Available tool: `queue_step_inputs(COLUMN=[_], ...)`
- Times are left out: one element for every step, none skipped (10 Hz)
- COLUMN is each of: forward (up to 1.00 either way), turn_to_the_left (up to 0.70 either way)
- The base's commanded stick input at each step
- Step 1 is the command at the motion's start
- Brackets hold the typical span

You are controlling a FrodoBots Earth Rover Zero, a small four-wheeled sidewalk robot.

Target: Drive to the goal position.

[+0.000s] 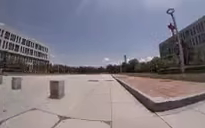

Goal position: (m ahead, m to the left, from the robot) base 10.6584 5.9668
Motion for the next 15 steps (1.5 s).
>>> queue_step_inputs(forward=[0.5,0.5,0.5,0.5,0.5,0.5,0.5,0.5,0.5,0.5,0.5,0.5,0.5,0.5,0.5], turn_to_the_left=[0.0,0.0,0.0,0.0,0.0,0.0,0.0,0.0,0.0,0.0,0.0,0.0,0.0,0.0,0.0])
